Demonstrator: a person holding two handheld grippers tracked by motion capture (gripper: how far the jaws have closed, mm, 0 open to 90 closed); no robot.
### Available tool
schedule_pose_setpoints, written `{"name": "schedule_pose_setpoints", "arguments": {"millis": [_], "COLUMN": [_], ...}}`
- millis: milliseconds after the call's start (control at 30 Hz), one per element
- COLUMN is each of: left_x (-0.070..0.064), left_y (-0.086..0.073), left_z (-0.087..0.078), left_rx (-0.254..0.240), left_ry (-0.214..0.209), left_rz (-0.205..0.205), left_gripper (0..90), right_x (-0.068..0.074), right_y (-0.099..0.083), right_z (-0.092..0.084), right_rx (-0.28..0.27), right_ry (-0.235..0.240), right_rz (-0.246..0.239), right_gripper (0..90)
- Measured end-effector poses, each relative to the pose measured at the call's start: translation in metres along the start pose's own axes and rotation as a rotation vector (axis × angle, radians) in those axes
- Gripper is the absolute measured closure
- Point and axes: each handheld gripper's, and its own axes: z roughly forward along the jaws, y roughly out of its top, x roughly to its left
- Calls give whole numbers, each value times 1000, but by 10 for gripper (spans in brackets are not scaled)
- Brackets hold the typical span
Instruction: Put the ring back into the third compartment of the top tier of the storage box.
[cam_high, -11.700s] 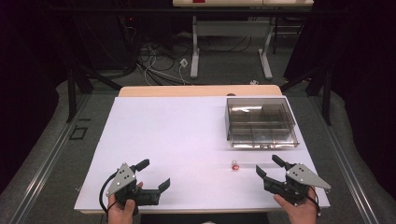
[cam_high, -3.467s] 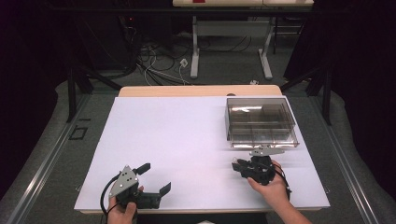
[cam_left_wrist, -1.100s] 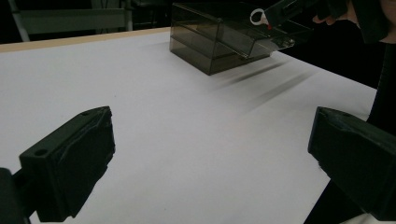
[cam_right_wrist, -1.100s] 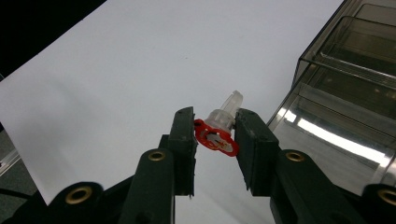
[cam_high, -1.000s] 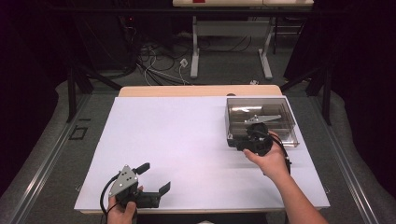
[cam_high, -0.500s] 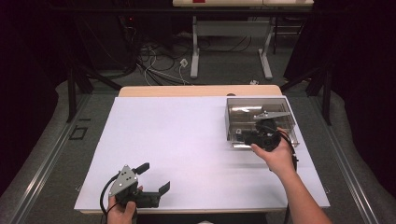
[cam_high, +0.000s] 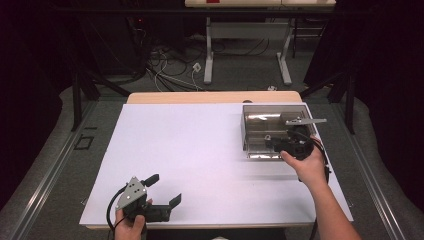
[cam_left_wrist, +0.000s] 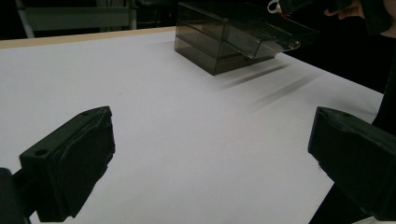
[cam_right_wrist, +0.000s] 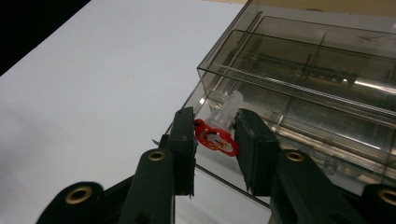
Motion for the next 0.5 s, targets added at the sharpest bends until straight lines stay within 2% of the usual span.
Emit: {"name": "schedule_pose_setpoints", "arguments": {"millis": [200,500], "left_x": [0,0], "left_y": [0,0], "left_z": [0,0], "left_rx": [1,1], "left_ry": [1,2], "left_rz": [-1,-1], "left_gripper": [7,7], "right_x": [-7,-15], "right_y": [-1,0], "right_z": [-6,-12], "right_rx": [-9,-22], "right_ry": [-10,-30], "right_rz": [26,32], "right_gripper": [690,690]}}
